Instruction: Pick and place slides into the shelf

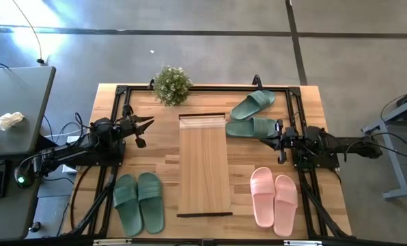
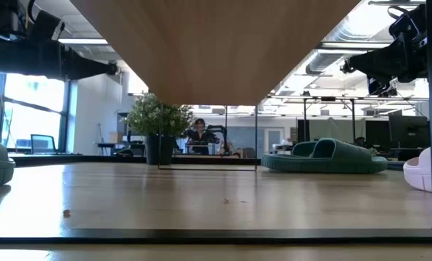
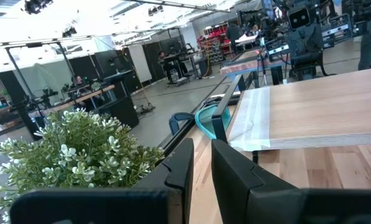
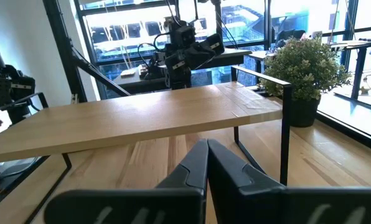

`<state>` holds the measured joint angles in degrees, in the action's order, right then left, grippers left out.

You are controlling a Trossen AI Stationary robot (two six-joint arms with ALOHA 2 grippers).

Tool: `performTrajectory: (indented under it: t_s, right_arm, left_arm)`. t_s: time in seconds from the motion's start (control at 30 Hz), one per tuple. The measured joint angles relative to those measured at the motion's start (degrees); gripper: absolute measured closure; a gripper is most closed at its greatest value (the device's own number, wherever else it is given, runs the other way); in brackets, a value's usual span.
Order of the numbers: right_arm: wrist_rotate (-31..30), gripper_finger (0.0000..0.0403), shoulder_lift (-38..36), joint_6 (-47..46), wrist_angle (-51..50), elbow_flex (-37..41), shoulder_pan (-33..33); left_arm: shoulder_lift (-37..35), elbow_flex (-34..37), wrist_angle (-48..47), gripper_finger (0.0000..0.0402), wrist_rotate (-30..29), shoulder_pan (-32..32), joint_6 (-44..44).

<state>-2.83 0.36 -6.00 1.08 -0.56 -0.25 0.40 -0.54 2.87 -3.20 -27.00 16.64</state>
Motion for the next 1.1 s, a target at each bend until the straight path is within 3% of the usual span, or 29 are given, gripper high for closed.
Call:
performTrajectory:
  t_s: [0.3,0.4,0.57,0.7,0.9,1.1]
  right_arm:
    - [0.0,0.0403,0.0,0.0,0.0,0.0,0.0]
    - [0.0,0.0403,0.0,0.0,0.0,0.0,0.0]
    - [-1.8,0.0403,0.0,0.0,0.2,0.0,-0.1]
    - [-3.2,0.0403,0.0,0.0,0.4,0.0,-0.1]
    - [-3.8,0.0403,0.0,-4.0,2.2,0.0,-0.1]
    - [-3.8,0.0403,0.0,-21.4,23.3,0.0,-0.1]
  left_arm:
    - [0.0,0.0,0.3,0.0355,0.2,0.0,-1.9]
    - [0.0,0.0,0.5,0.0355,1.7,0.0,-12.8]
    - [0.0,0.0,2.2,0.0355,3.3,0.0,-38.6]
    - [0.0,0.0,6.5,0.0355,8.8,0.0,-43.0]
    - [0.0,0.0,23.5,0.0355,20.0,0.0,-44.2]
    - [0.0,0.0,43.3,0.0355,26.3,0.1,-45.4]
